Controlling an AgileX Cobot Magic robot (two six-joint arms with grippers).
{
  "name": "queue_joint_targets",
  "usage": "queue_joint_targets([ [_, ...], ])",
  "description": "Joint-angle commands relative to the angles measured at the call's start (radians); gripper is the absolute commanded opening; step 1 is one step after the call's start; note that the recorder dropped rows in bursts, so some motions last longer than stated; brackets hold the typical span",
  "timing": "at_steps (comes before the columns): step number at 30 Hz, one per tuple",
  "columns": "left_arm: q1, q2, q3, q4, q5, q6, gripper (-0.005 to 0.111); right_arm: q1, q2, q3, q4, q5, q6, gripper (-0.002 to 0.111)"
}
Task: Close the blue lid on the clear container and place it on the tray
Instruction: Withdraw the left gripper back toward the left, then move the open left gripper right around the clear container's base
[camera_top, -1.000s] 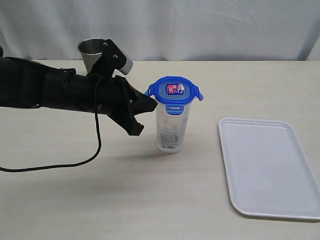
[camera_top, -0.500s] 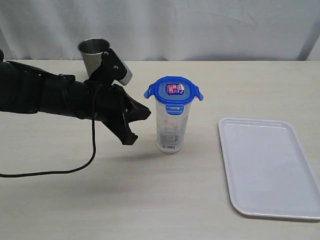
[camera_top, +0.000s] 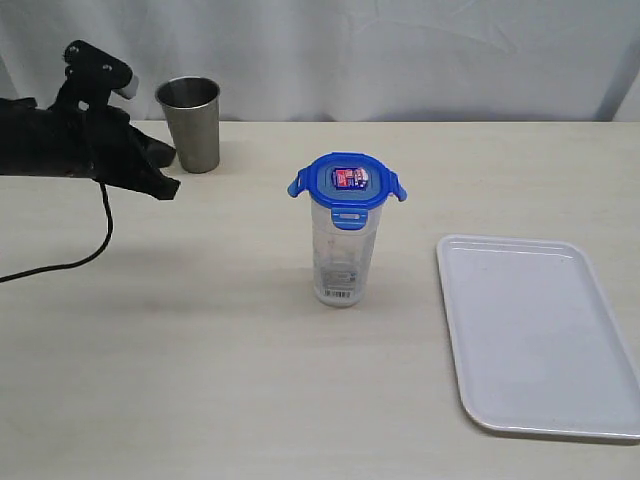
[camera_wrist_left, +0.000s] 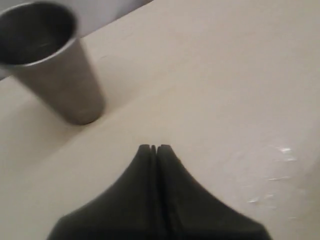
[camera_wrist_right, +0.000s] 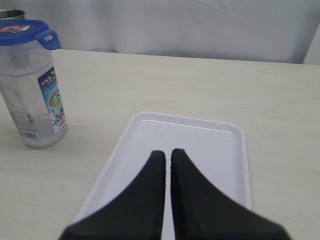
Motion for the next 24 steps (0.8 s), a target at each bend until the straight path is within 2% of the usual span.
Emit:
queue_joint_targets([
  [1,-0.062,-0.001,-0.069,-0.016,-0.429,0.011,0.0,-0.006,-0.004,0.003,0.001,-0.002,0.004,0.004],
  [3,-0.073,-0.001,-0.096,0.032,-0.551,-0.13,0.0,-0.006,-0.004,0.003,0.001,-0.002,0.004,0.004],
  [4,-0.075,-0.001,-0.1,0.141,-0.595,-0.295,0.0,-0.006,-0.004,0.003,0.001,-0.002,0.004,0.004],
  [6,-0.088,-0.001,-0.08,0.494,-0.763,-0.734,0.0,-0.006,-0.004,0.003,0.001,-0.002,0.004,0.004],
  [8,-0.111,-0.005,-0.005,0.866,-0.884,-1.121,0.0,-0.006,-0.004,0.003,0.001,-0.002,0.004,0.004],
  [10,-0.125,-0.007,0.082,1.29,-0.95,-1.534,0.0,-0.006,-0.004,0.003,0.001,-0.002,0.004,0.004],
  [11,-0.128,-0.004,0.133,1.593,-0.999,-1.814,0.0,-0.006,-0.004,0.003,0.001,-0.002,0.004,0.004],
  [14,-0.085,0.02,0.189,2.053,-1.178,-2.259,0.0,-0.006,-0.004,0.003,0.001,-0.002,0.004,0.004],
  [17,-0.013,0.032,0.18,2.273,-1.185,-2.505,0.0,-0.006,-0.004,0.003,0.001,-0.002,0.004,0.004],
  [20,0.06,0.032,0.18,2.482,-1.194,-2.638,0.0,-0.006,-0.004,0.003,0.001,-0.002,0.004,0.004],
  [22,0.098,0.032,0.18,2.647,-1.243,-2.703,0.0,-0.006,-0.004,0.003,0.001,-0.002,0.004,0.004],
  [24,0.136,0.036,0.18,2.881,-1.356,-2.762,0.0,-0.006,-0.004,0.003,0.001,-0.002,0.004,0.004],
])
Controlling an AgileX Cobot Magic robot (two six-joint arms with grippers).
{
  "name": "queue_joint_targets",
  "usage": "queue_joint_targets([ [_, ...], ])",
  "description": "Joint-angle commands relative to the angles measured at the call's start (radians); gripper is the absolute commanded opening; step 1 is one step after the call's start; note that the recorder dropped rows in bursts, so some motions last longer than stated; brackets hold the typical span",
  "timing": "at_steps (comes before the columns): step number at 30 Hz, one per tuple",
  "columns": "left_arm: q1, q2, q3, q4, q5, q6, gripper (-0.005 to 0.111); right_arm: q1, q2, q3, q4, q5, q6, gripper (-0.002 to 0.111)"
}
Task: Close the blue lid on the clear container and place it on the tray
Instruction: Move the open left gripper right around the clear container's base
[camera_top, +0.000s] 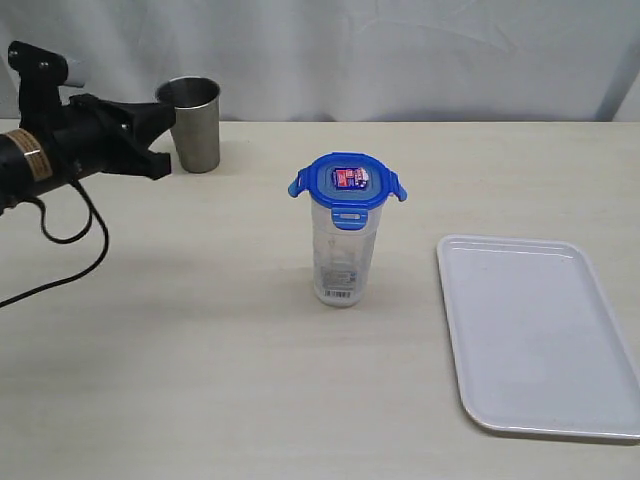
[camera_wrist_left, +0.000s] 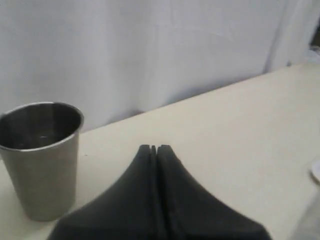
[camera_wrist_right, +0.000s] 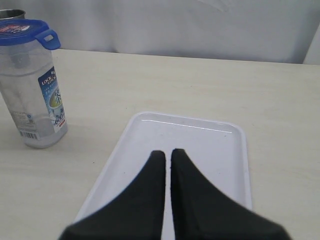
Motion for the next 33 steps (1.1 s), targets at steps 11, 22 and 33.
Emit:
queue_joint_targets([
  [11,0.082,0.257,0.0,0.541,-0.357,0.081,0.001,-0.006,-0.004,0.003,0.001,-0.002,0.004,0.004],
  [22,-0.084,0.408,-0.101,0.348,-0.323,0.255,0.099,-0.006,-0.004,0.003,0.001,-0.002,0.004,0.004],
  [33,-0.17,0.41,-0.122,0.284,-0.357,0.275,0.104,-0.006,-0.004,0.003,0.001,-0.002,0.004,0.004],
])
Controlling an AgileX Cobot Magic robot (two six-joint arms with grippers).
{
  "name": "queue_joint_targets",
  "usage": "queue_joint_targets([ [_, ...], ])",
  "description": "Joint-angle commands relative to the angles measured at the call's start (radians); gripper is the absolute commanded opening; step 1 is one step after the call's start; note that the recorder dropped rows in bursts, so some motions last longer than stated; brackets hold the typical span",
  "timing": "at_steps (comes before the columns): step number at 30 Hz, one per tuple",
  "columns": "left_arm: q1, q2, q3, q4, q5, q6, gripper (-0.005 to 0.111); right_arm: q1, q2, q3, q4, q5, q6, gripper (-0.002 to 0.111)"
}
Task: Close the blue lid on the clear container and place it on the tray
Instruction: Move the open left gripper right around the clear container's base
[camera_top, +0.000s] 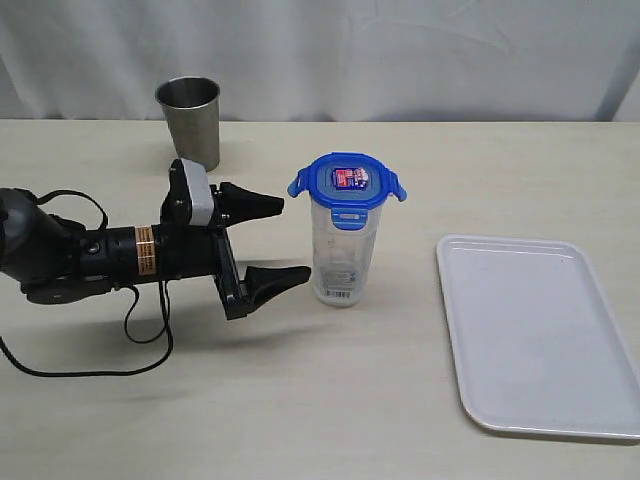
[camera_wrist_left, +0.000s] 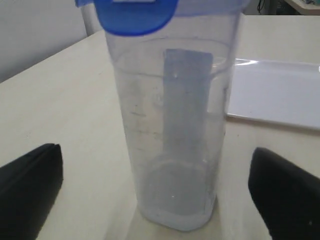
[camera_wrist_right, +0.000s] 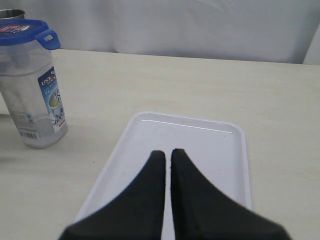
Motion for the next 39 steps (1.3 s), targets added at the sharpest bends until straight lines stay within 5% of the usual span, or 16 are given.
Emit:
queue_joint_targets([
  [1,-0.005,0.0,-0.005,-0.015,-0.018,0.003,0.104,-0.006,-0.004,0.003,0.001,-0.002,0.004,0.004],
  [13,-0.005,0.0,-0.005,-0.206,0.187,-0.044,0.104,-0.006,-0.004,0.003,0.001,-0.002,0.004,0.004],
  [26,-0.029,0.06,-0.052,-0.069,0.121,0.026,0.104,-0.006,-0.004,0.003,0.001,-0.002,0.004,0.004],
  [39,-0.044,0.091,-0.131,0.121,0.103,-0.081,0.104,-0.006,-0.004,0.003,0.001,-0.002,0.004,0.004],
])
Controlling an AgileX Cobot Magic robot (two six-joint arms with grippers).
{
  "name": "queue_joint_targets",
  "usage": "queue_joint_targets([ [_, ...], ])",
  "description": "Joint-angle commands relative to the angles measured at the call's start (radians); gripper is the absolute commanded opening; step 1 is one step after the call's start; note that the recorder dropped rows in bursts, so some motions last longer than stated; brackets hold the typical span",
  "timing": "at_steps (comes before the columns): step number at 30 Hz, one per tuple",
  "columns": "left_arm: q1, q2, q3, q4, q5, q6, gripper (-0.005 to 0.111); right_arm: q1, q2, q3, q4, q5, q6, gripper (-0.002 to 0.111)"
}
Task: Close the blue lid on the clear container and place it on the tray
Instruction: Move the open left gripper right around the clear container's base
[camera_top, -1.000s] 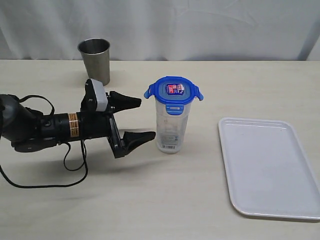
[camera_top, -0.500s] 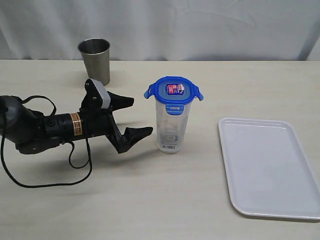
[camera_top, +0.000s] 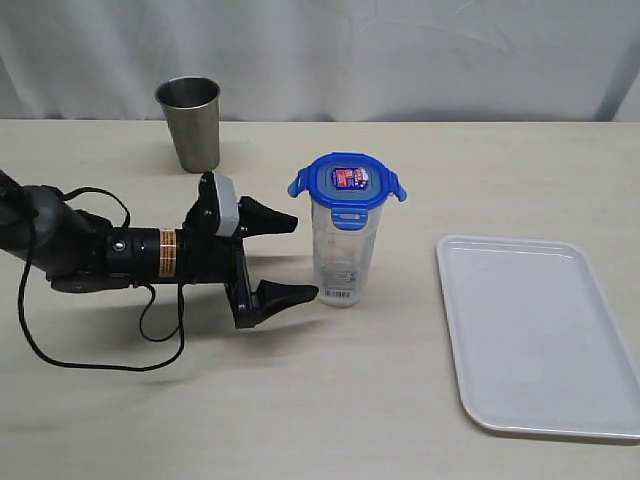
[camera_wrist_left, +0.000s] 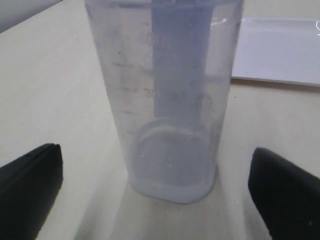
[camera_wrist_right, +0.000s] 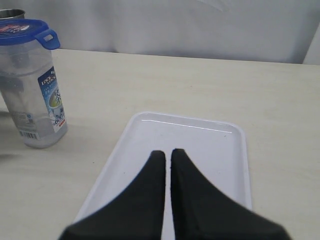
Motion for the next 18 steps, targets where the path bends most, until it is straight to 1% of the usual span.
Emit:
queue_joint_targets([
  [1,-0.02,0.034,-0.036,0.025,-0.007,-0.024,0.104,-0.006,-0.004,0.003,0.001,-0.002,0.004,0.004],
  [7,-0.061,0.08,-0.121,0.041,-0.008,-0.055,0.104,-0.006,-0.004,0.003,0.001,-0.002,0.004,0.004],
  [11,-0.095,0.086,-0.16,0.041,0.029,-0.057,0.104,-0.006,-0.004,0.003,0.001,-0.002,0.004,0.004],
  [14,-0.108,0.086,-0.178,0.039,0.029,-0.07,0.104,-0.006,-0.004,0.003,0.001,-0.002,0.004,0.004],
  [15,-0.115,0.086,-0.178,0.015,0.029,-0.07,0.104,-0.006,-0.004,0.003,0.001,-0.002,0.004,0.004],
  [18,-0.116,0.086,-0.178,0.01,0.034,-0.068,0.104,-0.006,-0.004,0.003,0.001,-0.002,0.004,0.004],
])
